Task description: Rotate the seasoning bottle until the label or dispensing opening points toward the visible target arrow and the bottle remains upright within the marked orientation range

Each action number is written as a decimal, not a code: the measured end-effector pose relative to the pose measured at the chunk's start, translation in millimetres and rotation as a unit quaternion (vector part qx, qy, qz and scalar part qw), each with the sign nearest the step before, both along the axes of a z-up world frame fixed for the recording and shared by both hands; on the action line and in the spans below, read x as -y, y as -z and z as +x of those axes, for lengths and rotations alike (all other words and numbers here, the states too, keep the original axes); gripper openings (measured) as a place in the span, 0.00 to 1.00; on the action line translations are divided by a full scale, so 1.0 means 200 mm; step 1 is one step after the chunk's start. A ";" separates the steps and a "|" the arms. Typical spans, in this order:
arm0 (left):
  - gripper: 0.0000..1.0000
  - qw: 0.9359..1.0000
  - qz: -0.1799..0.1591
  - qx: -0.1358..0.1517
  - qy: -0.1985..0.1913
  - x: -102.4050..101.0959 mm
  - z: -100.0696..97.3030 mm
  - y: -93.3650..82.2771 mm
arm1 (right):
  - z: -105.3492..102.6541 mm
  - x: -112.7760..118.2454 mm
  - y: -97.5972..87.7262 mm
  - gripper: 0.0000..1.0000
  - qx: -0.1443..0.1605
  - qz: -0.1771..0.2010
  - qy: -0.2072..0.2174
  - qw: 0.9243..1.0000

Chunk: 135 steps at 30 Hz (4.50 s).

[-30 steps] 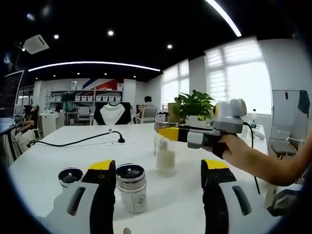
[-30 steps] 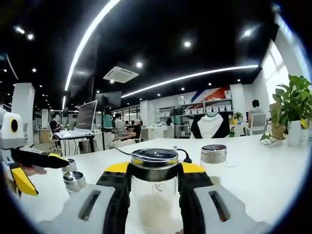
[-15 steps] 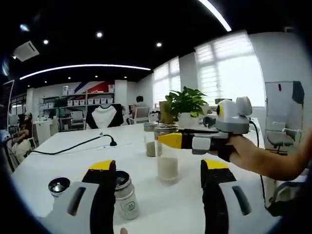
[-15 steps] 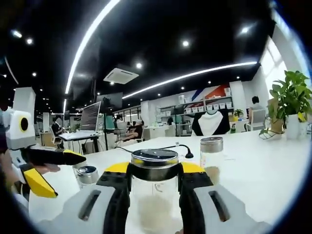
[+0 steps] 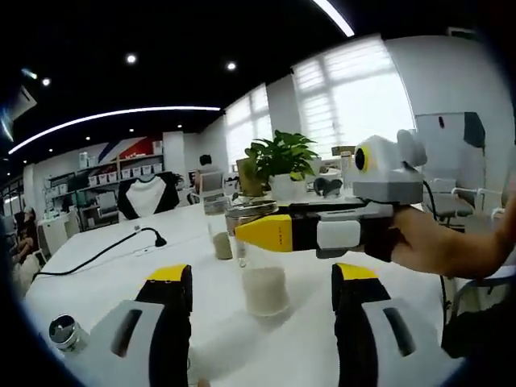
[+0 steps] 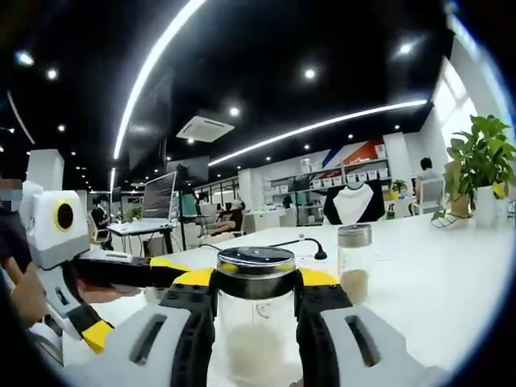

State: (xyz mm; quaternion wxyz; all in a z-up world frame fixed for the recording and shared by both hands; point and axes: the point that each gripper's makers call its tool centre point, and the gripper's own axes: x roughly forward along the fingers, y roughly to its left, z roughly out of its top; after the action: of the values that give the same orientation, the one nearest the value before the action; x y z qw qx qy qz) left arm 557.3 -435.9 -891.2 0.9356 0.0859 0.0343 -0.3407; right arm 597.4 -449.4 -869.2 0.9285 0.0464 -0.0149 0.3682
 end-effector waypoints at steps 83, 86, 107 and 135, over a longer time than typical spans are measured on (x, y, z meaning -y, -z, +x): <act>0.41 0.988 -0.033 0.066 -0.138 0.00 -0.01 0.01 | -0.25 -0.12 -0.02 0.36 -0.032 -0.009 0.004 0.999; 0.41 0.986 -0.032 0.067 -0.148 -0.01 -0.01 0.02 | -0.24 -0.14 0.00 0.36 -0.039 -0.026 0.021 0.999; 0.41 0.985 -0.028 0.086 -0.145 -0.04 -0.03 -0.01 | -0.24 -0.17 -0.03 0.37 -0.011 -0.005 0.020 1.000; 0.43 0.998 -0.029 0.060 0.011 0.04 -0.08 -0.06 | -0.31 -0.11 -0.09 0.36 0.010 0.001 -0.065 0.998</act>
State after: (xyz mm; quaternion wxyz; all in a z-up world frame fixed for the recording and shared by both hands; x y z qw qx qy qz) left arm 540.4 -443.9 -879.9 0.9342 0.0792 -0.0325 -0.3462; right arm 535.7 -428.0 -851.5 0.9022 0.0444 -0.0217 0.4285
